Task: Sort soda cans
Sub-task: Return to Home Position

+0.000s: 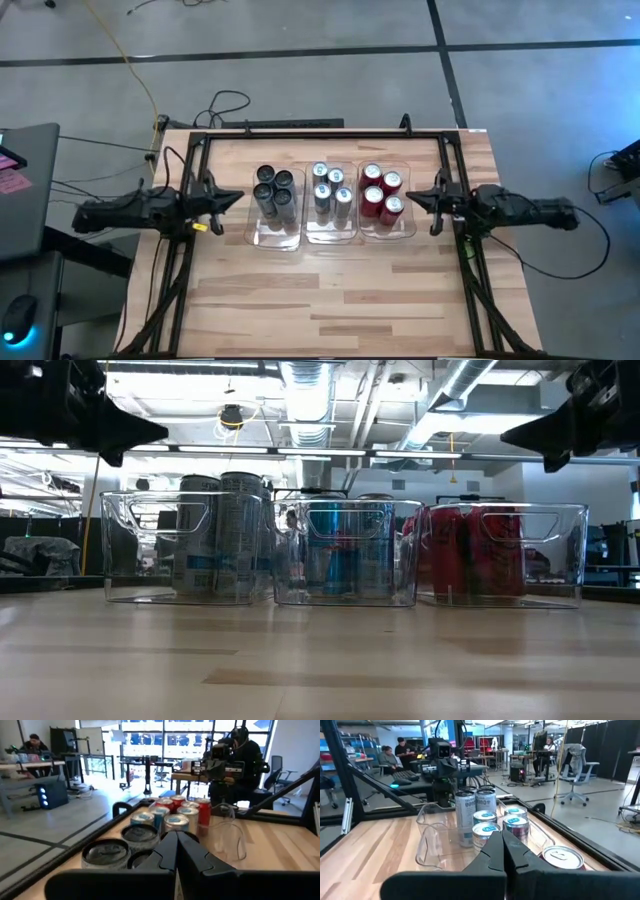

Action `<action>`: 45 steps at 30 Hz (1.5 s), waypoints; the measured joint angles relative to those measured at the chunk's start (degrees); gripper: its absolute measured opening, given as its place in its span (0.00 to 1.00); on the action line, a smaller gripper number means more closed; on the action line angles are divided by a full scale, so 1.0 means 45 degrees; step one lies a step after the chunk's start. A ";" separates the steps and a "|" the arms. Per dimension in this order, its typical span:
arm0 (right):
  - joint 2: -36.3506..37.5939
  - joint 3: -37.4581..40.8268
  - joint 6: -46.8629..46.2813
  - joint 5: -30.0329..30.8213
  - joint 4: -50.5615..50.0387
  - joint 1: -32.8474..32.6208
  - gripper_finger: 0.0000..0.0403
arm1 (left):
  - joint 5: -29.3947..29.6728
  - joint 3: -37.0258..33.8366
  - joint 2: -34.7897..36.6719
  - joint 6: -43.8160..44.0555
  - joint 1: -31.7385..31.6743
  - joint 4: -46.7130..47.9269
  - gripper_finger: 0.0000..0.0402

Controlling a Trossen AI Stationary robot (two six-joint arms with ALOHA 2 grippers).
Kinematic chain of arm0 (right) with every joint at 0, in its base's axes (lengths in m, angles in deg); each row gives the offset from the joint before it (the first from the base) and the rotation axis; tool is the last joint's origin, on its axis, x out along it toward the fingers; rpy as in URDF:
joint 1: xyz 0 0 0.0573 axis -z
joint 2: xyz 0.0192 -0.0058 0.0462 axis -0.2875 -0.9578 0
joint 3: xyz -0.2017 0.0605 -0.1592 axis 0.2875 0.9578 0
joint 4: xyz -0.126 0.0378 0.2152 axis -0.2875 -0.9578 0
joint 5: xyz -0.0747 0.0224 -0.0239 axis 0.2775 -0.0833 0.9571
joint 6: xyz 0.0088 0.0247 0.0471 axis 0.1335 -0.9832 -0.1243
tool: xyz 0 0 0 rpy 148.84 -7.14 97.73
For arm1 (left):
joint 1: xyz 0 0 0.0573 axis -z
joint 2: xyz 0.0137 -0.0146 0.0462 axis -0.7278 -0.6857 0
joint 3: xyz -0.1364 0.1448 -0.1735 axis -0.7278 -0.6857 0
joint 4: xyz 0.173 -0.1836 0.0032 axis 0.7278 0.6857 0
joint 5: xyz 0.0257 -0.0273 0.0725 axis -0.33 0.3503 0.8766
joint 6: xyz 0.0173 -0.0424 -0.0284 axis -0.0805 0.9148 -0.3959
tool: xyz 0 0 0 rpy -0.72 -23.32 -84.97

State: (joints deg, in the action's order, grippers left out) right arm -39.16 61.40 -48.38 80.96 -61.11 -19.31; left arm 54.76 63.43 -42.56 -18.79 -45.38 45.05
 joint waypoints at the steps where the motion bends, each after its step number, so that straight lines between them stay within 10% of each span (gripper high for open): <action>1: 0.0000 0.0002 -0.0081 -0.0079 -0.0050 0.0113 0.00 | -0.0161 -0.0068 0.0000 0.0033 -0.0136 0.0009 0.00; 45: 0.0432 0.1953 0.0076 -0.1254 0.1929 0.1114 0.03 | -0.2868 -0.1944 0.0198 0.1759 -0.2425 -0.1336 0.00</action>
State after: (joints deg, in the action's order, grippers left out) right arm -37.21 70.19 -48.04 75.32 -52.43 -14.30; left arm 41.86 54.68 -41.67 -10.87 -56.29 39.04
